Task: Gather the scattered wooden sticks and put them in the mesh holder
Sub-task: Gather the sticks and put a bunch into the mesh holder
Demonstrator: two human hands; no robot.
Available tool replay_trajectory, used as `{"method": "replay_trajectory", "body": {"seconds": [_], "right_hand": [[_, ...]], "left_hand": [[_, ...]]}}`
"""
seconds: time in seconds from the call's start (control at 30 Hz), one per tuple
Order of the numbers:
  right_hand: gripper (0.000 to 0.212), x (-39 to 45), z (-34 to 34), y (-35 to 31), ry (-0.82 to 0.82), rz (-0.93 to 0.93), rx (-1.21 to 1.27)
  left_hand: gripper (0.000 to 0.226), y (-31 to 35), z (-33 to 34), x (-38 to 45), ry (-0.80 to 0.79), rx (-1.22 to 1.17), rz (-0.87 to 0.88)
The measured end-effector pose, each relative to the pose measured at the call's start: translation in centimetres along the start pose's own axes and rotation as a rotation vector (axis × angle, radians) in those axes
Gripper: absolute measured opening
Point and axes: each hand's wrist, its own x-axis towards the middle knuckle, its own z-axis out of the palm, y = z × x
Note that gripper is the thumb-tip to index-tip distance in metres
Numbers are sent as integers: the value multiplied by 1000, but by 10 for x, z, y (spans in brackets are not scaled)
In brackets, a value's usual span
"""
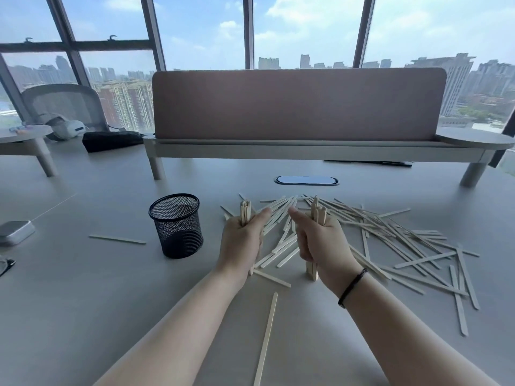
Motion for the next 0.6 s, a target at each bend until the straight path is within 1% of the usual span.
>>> {"method": "replay_trajectory", "body": {"seconds": [0.07, 0.17, 0.3, 0.43, 0.53, 0.6], "right_hand": [[60, 0, 2, -2, 7, 13, -19], [61, 1, 3, -3, -12, 12, -41], [62, 3, 6, -4, -39, 13, -42], [64, 4, 15, -3, -71, 34, -44], [66, 8, 33, -12, -110, 35, -33], [65, 14, 51, -23, -141, 37, 35]], "left_hand": [[58, 0, 0, 1, -1, -4, -15], [65, -3, 0, -1, -2, 31, 21], [66, -2, 4, -8, 77, 6, 104], [58, 27, -6, -4, 108, -92, 163], [60, 60, -30, 11, 134, -135, 252], [61, 83, -52, 29, 182, -157, 293]]}}
